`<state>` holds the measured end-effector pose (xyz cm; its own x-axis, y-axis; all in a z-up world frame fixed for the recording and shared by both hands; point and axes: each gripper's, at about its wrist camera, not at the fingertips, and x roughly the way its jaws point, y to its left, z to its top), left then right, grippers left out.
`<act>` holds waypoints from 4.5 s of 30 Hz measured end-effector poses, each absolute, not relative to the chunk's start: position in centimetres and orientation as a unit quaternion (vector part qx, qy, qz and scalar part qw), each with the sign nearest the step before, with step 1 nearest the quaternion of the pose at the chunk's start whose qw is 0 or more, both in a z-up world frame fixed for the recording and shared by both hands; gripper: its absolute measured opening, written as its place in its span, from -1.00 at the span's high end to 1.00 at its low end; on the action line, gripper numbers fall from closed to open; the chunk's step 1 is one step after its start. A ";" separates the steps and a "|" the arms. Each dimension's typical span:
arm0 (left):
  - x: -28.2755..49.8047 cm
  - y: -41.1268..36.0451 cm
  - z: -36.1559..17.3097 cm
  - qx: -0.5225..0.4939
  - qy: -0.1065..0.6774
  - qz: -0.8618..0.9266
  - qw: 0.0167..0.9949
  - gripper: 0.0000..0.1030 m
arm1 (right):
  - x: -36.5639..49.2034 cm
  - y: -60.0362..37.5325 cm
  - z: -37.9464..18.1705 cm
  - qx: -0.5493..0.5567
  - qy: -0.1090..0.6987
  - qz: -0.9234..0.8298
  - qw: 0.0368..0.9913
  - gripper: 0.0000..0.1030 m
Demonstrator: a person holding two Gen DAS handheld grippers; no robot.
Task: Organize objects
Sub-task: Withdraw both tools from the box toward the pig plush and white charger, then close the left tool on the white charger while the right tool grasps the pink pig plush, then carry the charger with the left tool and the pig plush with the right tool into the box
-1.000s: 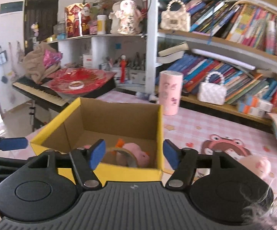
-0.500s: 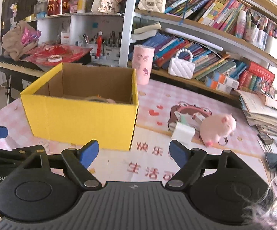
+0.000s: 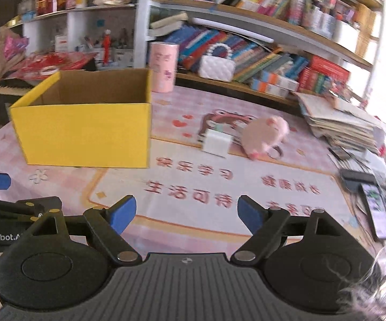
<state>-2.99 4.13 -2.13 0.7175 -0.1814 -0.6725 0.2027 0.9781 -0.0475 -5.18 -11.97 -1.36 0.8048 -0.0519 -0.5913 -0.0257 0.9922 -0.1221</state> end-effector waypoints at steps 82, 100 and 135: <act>19.7 -17.4 -7.8 0.071 0.382 -0.111 0.915 -0.26 | 21.2 -32.9 -4.9 0.000 0.341 0.122 0.932 0.09; 10.0 -12.4 -2.3 -0.024 0.352 -0.135 0.926 -0.26 | 11.6 -31.6 -2.1 0.053 0.357 0.055 0.931 0.10; -3.8 6.0 -0.1 -0.058 0.326 -0.067 0.941 -0.26 | -2.0 -12.2 -0.7 0.007 0.359 0.156 0.920 0.10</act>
<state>-3.79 6.04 -0.10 0.7792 -0.1631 -0.6052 0.0882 0.9845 -0.1517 -1.97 -12.25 -0.68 0.6938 0.2929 -0.6579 -0.2828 0.9510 0.1252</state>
